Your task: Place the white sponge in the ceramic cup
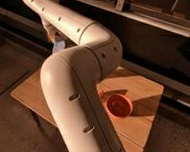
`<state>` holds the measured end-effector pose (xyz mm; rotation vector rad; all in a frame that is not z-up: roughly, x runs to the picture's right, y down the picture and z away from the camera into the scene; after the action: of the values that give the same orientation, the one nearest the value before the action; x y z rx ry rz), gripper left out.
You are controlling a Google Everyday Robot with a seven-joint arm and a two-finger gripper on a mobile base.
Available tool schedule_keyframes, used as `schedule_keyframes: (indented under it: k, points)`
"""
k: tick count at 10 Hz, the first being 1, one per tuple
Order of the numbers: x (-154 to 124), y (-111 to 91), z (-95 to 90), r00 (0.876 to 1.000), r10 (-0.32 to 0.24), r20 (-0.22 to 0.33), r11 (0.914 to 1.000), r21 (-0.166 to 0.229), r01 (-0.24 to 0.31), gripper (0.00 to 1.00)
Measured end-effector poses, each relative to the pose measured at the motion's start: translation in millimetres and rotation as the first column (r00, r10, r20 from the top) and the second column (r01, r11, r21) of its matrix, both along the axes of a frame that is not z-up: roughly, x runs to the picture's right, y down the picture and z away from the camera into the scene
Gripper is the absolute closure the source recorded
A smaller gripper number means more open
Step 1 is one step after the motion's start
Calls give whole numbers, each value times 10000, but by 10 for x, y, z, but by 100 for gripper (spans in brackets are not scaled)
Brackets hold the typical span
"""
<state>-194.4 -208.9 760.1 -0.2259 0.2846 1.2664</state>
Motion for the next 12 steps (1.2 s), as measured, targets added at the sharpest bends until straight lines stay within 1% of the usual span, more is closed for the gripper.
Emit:
schedule_keyframes:
  k: [1, 2, 3, 4, 5, 6, 7, 8, 10, 12]
  points:
    - [-116, -13, 10, 9993, -167, 349, 9998, 110, 163, 100]
    - [-337, 24, 29, 9953, -463, 853, 9988, 163, 451, 100]
    - [-486, 74, 44, 9910, -676, 1153, 9977, 156, 663, 100]
    - [-621, 147, 75, 9856, -841, 1466, 9964, 70, 840, 100]
    - [-751, 251, 131, 9793, -948, 1786, 9951, -101, 981, 100]
    - [-807, 319, 172, 9759, -1005, 1936, 9940, -221, 1068, 100]
    - [-828, 393, 232, 9732, -1041, 2051, 9927, -383, 1142, 100]
    - [-786, 460, 306, 9727, -999, 2094, 9916, -591, 1146, 100]
    - [-667, 554, 431, 9746, -953, 2028, 9889, -924, 1159, 100]
    - [-614, 620, 521, 9752, -970, 1987, 9855, -1177, 1220, 100]
